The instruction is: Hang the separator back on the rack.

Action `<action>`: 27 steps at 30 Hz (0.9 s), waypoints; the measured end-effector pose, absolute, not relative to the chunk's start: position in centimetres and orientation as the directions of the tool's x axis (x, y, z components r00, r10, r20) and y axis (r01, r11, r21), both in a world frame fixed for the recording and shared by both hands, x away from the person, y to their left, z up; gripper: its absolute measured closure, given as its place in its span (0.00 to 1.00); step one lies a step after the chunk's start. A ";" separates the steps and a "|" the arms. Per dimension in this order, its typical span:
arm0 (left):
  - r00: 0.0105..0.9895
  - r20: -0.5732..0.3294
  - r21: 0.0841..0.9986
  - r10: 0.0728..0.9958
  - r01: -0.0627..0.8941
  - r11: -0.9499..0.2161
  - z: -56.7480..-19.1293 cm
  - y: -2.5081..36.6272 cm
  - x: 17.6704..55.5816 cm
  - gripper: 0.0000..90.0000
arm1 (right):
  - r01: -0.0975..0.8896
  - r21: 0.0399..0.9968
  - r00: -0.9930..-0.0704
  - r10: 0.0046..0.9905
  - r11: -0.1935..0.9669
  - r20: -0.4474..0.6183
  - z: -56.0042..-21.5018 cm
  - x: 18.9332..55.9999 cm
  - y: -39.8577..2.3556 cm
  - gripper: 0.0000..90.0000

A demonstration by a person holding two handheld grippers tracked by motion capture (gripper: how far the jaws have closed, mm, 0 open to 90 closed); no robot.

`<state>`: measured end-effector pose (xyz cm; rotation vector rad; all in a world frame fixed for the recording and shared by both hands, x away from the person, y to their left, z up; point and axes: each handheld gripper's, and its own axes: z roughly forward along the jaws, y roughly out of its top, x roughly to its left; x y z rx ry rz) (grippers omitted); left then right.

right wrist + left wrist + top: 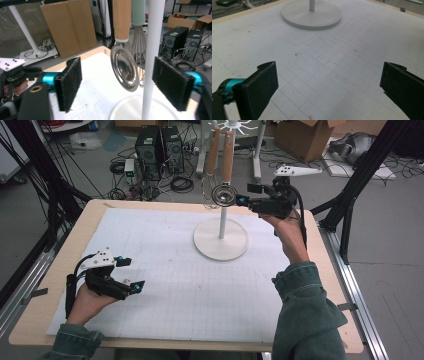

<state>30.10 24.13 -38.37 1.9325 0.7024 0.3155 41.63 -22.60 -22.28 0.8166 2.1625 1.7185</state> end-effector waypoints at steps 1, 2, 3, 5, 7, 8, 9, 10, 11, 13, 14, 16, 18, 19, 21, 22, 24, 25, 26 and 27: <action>0.797 -0.084 0.887 0.598 0.333 -0.319 -38.4 24.1 30.1 0.02 | 0.253 0.957 -0.811 0.569 0.138 0.132 -22.5 41.5 -22.6 0.23; 0.796 -0.084 0.887 0.599 0.334 -0.319 -38.4 24.1 30.1 0.02 | 0.251 0.958 -0.813 0.568 0.139 0.130 -22.6 41.4 -22.6 0.22; 0.796 -0.084 0.887 0.600 0.334 -0.319 -38.4 24.1 30.1 0.02 | 0.253 0.957 -0.813 0.567 0.142 0.131 -22.8 41.3 -22.7 0.22; 0.797 -0.083 0.888 0.598 0.332 -0.319 -38.4 24.1 30.1 0.02 | 0.259 0.955 -0.810 0.571 0.144 0.134 -23.3 41.2 -22.7 0.19; 0.798 -0.084 0.887 0.597 0.333 -0.320 -38.4 24.0 30.1 0.02 | 0.266 0.953 -0.809 0.571 0.143 0.140 -23.7 41.0 -22.8 0.18; 0.799 -0.084 0.887 0.596 0.333 -0.321 -38.4 24.0 30.1 0.02 | 0.268 0.953 -0.812 0.566 0.142 0.144 -24.0 40.9 -22.8 0.18; 0.799 -0.083 0.887 0.596 0.332 -0.321 -38.4 24.0 30.1 0.02 | 0.268 0.953 -0.814 0.563 0.145 0.143 -24.2 40.8 -22.9 0.18; 0.800 -0.083 0.887 0.595 0.332 -0.322 -38.4 24.0 30.1 0.02 | 0.269 0.952 -0.814 0.563 0.146 0.144 -24.5 40.7 -22.9 0.18; 0.799 -0.081 0.887 0.596 0.331 -0.323 -38.4 24.0 30.1 0.02 | 0.271 0.951 -0.813 0.563 0.146 0.145 -24.8 40.6 -22.9 0.16; 0.798 -0.082 0.887 0.597 0.332 -0.322 -38.4 23.9 30.1 0.02 | 0.277 0.950 -0.813 0.562 0.144 0.152 -25.4 40.5 -23.0 0.15; 0.799 -0.084 0.886 0.595 0.333 -0.322 -38.4 24.0 30.1 0.02 | 0.277 0.950 -0.813 0.562 0.144 0.152 -25.7 40.4 -23.1 0.14; 0.798 -0.083 0.886 0.596 0.333 -0.322 -38.4 24.0 30.1 0.02 | 0.287 0.947 -0.813 0.559 0.144 0.161 -26.3 40.2 -23.2 0.13; 0.798 -0.085 0.885 0.596 0.335 -0.323 -38.5 24.0 30.1 0.02 | 0.288 0.946 -0.812 0.561 0.147 0.160 -26.7 40.0 -23.2 0.13; 0.797 -0.083 0.885 0.598 0.334 -0.324 -38.5 24.0 30.1 0.02 | 0.294 0.944 -0.812 0.560 0.148 0.165 -27.0 39.9 -23.3 0.13; 0.798 -0.084 0.884 0.596 0.336 -0.325 -38.5 24.0 30.2 0.02 | 0.296 0.943 -0.812 0.561 0.152 0.165 -27.4 39.8 -23.3 0.13; 0.797 -0.086 0.885 0.598 0.337 -0.322 -38.5 23.9 30.2 0.02 | 0.302 0.940 -0.813 0.557 0.155 0.169 -27.7 39.7 -23.3 0.13; 0.798 -0.085 0.884 0.596 0.336 -0.324 -38.5 24.0 30.2 0.02 | 0.304 0.940 -0.813 0.557 0.156 0.171 -28.2 39.5 -23.4 0.13; 0.798 -0.086 0.884 0.597 0.337 -0.323 -38.5 24.0 30.2 0.02 | 0.310 0.938 -0.813 0.554 0.156 0.177 -28.5 39.3 -23.4 0.13; 0.797 -0.088 0.884 0.597 0.338 -0.322 -38.5 24.0 30.2 0.02 | 0.310 0.938 -0.814 0.554 0.157 0.176 -28.7 39.2 -23.4 0.13; 0.797 -0.088 0.884 0.597 0.339 -0.322 -38.6 24.0 30.2 0.02 | 0.311 0.937 -0.814 0.553 0.157 0.178 -28.9 39.1 -23.4 0.13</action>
